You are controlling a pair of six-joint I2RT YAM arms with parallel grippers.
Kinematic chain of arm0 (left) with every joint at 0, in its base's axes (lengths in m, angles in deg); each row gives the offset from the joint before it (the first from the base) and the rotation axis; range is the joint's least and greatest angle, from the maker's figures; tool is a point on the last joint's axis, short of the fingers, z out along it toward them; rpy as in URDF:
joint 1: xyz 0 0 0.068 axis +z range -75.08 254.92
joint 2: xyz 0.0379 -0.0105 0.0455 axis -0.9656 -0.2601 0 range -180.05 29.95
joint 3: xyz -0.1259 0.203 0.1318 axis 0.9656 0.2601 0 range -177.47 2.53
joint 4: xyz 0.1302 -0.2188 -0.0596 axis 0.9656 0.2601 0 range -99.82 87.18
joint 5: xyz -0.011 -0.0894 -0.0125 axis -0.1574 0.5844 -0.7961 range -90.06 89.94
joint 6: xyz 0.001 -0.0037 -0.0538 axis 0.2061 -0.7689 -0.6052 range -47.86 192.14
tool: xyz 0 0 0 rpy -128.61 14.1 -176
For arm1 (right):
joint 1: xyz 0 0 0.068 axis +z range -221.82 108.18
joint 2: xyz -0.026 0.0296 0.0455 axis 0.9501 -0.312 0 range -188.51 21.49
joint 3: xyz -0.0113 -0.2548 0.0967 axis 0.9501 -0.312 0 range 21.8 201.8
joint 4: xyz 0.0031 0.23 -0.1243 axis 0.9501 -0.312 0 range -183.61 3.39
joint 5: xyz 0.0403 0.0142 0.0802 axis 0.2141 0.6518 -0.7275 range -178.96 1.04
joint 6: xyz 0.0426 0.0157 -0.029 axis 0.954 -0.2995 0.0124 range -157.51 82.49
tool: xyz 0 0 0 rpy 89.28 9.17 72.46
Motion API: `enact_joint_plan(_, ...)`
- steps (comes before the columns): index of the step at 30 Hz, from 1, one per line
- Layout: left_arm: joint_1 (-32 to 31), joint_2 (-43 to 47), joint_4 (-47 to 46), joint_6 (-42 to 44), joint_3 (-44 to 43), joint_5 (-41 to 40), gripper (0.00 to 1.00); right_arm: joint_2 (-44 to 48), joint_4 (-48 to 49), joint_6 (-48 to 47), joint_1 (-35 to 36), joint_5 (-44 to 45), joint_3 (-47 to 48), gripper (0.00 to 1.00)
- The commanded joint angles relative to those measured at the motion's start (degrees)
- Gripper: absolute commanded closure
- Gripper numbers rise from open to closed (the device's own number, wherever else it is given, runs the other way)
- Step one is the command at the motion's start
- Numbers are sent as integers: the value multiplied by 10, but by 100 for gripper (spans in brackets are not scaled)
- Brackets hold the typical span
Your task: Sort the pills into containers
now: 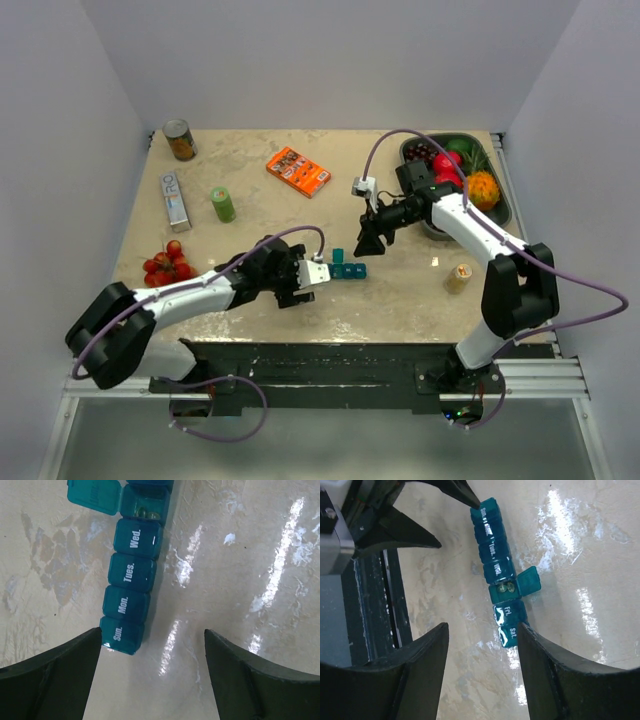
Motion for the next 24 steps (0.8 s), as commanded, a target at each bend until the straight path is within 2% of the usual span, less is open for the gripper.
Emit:
enact_joint_plan(1, 7, -50, -44, 46, -52, 38, 14, 10, 65, 46, -1, -19, -8, 41)
enact_joint_plan(6, 15, -89, -60, 59, -72, 41, 14, -9, 74, 56, 1, -11, -5, 44)
enact_joint_plan(12, 23, -137, -31, 69, -103, 55, 16, -24, 93, 78, -1, 2, -4, 53)
enact_joint_plan(21, 23, -176, 7, 75, -127, 56, 27, -59, 109, 107, 0, 18, 8, 61)
enact_joint_plan(24, 23, -180, 13, 72, -130, 57, 35, -76, 117, 121, 1, 29, 15, 65)
